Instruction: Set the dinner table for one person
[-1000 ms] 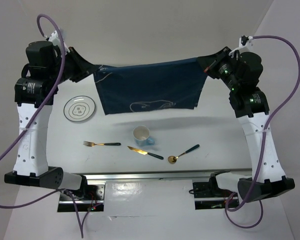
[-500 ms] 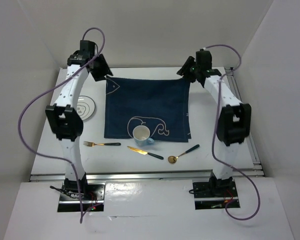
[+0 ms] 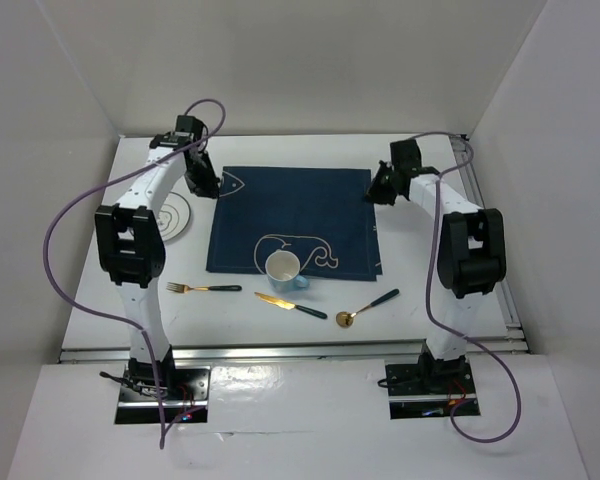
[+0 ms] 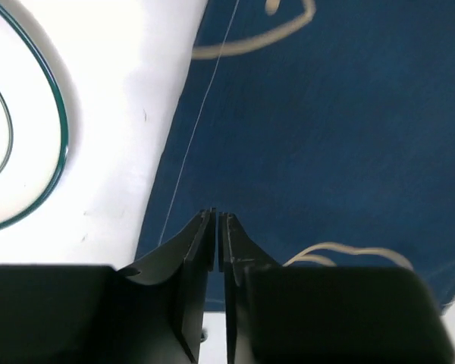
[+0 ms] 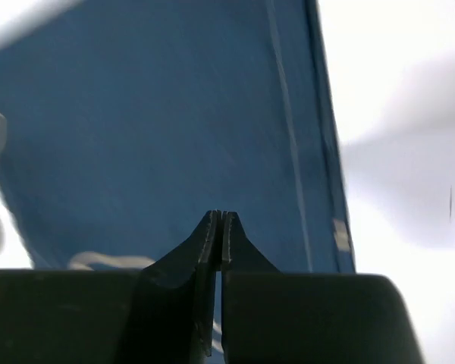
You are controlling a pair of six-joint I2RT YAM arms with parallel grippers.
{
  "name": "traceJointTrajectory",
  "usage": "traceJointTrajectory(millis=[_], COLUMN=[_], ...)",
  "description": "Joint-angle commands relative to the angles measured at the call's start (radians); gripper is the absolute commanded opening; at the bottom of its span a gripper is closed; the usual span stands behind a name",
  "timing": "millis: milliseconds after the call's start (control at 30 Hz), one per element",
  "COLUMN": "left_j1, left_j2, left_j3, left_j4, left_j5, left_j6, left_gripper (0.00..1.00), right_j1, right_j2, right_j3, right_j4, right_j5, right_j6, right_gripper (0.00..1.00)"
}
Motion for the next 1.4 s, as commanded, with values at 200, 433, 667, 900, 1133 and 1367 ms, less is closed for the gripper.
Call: traceJointTrajectory(millis=[200, 433, 667, 900, 1133, 1367], left_j1=[-0.033, -0.042, -0.042, -0.061, -0.07, -0.07], left_j2=[-0.093, -0.082, -0.073, -0.098, -0.164, -0.26], left_j3=[-0.355, -0.483, -0.514, -0.524, -0.482, -0.373], left_j4=[0.069, 0.121, 0.121, 0.1, 0.051, -0.028], left_j5=[-0.039, 0.011, -0.024, -0.053, -0.108, -0.14], left_j6=[0.061, -0.002, -0.022, -0.032, -0.032, -0.041], left_gripper=[0.23, 0.17, 0.17, 0.16, 0.22, 0.34], right_j1=[0.054, 0.054, 0.054, 0.054, 0.063, 0.15], right_j2=[-0.147, -0.115, -0.029, -0.017, -0.13, -0.334], right_j3=[-0.305, -0.33, -0.279, -0.256, -0.152, -0.091], right_j4=[0.022, 0.01, -0.033, -0.024, -0.094, -0.113], right_j5=[-0.03, -0.004, 0.074, 0.097, 0.042, -0.077], right_j6=[-0.024, -0.024, -0.024, -0.024, -0.044, -0.112], right_gripper=[0.0, 0.0, 0.0, 0.0, 0.03, 0.53])
